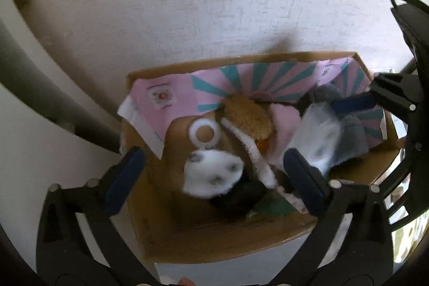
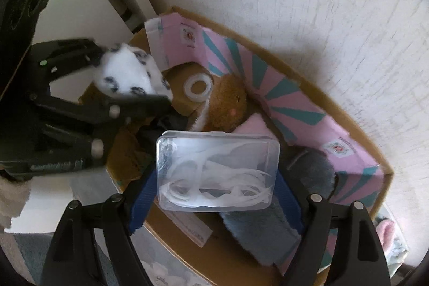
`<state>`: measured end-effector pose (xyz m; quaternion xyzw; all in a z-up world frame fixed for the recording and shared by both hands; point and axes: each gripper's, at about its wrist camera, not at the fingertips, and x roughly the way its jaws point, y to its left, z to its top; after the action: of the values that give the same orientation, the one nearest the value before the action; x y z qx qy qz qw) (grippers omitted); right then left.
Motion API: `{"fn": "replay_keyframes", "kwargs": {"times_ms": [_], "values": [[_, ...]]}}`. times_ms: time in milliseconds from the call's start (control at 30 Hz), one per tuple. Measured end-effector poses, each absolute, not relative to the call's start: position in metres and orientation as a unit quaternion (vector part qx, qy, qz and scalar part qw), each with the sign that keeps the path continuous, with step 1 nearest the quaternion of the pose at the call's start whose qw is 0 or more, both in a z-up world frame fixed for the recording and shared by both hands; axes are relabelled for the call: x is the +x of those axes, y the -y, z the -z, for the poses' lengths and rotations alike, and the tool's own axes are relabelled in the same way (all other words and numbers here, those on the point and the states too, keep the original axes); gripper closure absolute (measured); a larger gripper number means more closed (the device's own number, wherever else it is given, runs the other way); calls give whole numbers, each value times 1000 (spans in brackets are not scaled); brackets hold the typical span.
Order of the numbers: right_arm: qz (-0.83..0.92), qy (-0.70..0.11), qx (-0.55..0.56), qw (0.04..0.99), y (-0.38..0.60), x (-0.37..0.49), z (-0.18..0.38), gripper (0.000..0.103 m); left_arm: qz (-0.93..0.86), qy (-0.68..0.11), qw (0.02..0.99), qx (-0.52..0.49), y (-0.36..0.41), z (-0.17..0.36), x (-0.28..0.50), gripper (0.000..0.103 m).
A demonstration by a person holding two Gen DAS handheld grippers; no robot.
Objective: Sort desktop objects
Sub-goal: 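Carry the sock and clear case into the box and open both tools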
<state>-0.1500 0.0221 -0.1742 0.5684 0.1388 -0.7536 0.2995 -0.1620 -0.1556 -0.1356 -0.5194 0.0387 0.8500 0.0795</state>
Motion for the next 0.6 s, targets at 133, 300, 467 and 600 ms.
{"fn": "replay_keyframes", "kwargs": {"times_ms": [133,300,467,600], "values": [[796,-140,524,267,-30,-134,166,0,-854,-10,85,-514,160,136,-152,0],[823,-84,509,238,-40,-116,155,0,-859,19,90,-503,157,134,-139,0],[830,-65,505,227,-40,-103,154,0,-861,24,89,-500,158,120,-132,0],[833,-45,501,230,-39,-96,139,0,-852,46,98,-512,158,111,-132,0]]}}
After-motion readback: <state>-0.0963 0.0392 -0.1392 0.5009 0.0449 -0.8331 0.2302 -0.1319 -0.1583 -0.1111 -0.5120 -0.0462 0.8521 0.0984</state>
